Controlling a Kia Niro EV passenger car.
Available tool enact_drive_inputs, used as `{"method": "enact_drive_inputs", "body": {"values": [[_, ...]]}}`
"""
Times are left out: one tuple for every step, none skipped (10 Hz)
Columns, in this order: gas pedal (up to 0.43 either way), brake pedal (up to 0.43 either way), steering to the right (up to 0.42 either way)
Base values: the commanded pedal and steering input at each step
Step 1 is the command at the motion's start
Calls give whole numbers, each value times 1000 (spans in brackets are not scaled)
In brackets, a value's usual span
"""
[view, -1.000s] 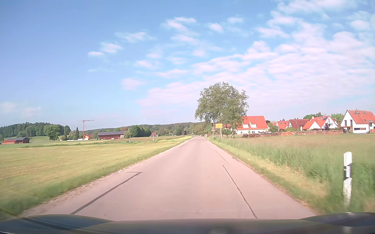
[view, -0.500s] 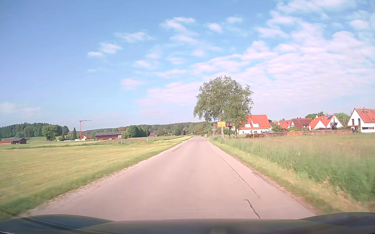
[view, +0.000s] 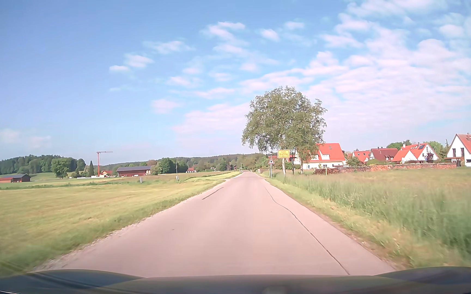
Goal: Follow the waypoints while adhering to traffic rules and regulations
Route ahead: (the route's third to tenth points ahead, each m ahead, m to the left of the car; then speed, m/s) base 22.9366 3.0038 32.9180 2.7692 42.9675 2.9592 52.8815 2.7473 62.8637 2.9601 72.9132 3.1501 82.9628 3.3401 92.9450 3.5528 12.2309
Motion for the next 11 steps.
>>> {"method": "enact_drive_inputs", "body": {"values": [[0, 0, -8], [0, 0, -8], [0, 0, -7], [0, 0, -7], [0, 0, -6], [0, 0, -5], [0, 0, -6], [0, 0, -6], [0, 0, -5], [0, 0, -5], [0, 0, -6]]}}
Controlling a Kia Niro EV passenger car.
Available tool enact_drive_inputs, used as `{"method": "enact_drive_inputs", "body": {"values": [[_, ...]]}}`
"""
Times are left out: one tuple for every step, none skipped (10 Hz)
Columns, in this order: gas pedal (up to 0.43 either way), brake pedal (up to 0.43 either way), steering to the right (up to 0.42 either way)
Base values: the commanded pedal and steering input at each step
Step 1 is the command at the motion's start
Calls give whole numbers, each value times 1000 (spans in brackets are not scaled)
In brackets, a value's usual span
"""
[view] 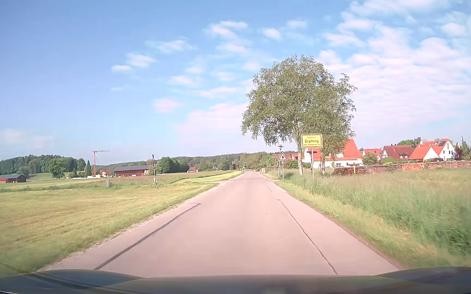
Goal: Follow the waypoints while adhering to traffic rules and regulations
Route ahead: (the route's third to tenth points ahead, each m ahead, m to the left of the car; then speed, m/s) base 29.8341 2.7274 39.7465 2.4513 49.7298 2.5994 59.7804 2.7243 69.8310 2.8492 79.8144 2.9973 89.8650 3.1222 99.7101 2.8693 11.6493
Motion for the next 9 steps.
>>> {"method": "enact_drive_inputs", "body": {"values": [[0, 0, -5], [0, 0, -5], [8, 0, -5], [20, 0, -5], [20, 0, -5], [20, 0, -5], [20, 0, -4], [28, 0, -3], [28, 0, -2]]}}
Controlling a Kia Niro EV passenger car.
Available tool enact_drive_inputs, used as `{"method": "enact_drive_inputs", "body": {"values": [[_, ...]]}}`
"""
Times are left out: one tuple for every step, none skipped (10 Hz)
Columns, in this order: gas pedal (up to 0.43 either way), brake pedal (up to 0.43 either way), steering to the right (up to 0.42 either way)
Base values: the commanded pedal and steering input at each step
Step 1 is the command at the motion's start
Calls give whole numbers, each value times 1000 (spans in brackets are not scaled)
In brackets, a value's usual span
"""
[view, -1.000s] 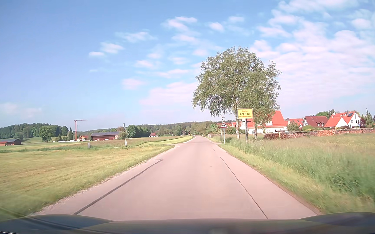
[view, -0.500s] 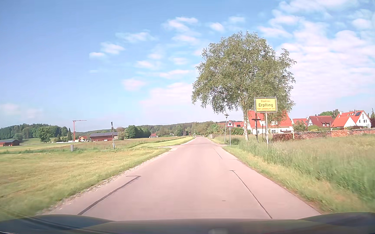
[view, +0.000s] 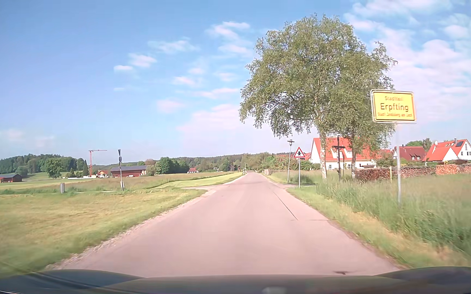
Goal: Follow the waypoints while adhering to traffic rules and regulations
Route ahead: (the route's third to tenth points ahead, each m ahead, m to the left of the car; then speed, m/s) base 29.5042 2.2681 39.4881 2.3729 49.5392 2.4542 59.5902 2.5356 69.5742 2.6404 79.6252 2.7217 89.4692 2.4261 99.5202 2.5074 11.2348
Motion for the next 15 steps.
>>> {"method": "enact_drive_inputs", "body": {"values": [[28, 0, -1], [28, 0, -1], [39, 0, -1], [39, 0, -1], [39, 0, -1], [39, 0, -1], [47, 0, -1], [59, 0, -1], [79, 0, -1], [87, 0, -1], [87, 0, -1], [87, 0, -1], [87, 0, -1], [87, 0, -1], [87, 0, -1]]}}
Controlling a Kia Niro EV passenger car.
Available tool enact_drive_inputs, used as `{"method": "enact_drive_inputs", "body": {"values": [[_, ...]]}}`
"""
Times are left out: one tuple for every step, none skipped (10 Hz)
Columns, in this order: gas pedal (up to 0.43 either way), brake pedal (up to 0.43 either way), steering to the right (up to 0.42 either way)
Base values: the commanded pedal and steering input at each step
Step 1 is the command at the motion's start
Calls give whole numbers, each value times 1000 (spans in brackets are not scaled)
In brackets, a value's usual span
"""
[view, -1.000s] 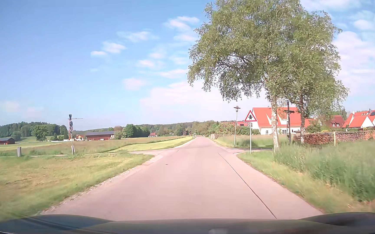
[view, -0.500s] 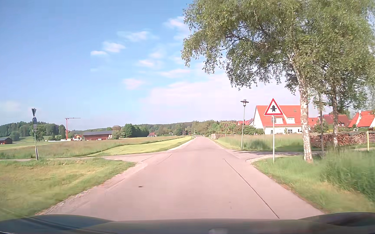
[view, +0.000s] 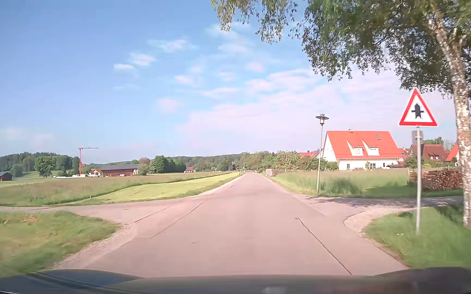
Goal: Follow the waypoints while adhering to traffic rules and regulations
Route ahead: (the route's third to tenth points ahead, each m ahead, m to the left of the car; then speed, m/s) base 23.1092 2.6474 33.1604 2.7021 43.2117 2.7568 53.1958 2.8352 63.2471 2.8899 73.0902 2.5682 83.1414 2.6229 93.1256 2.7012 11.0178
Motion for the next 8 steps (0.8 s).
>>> {"method": "enact_drive_inputs", "body": {"values": [[87, 0, -1], [87, 0, -1], [98, 0, -1], [110, 0, -1], [110, 0, -1], [110, 0, -1], [110, 0, -1], [110, 0, -1]]}}
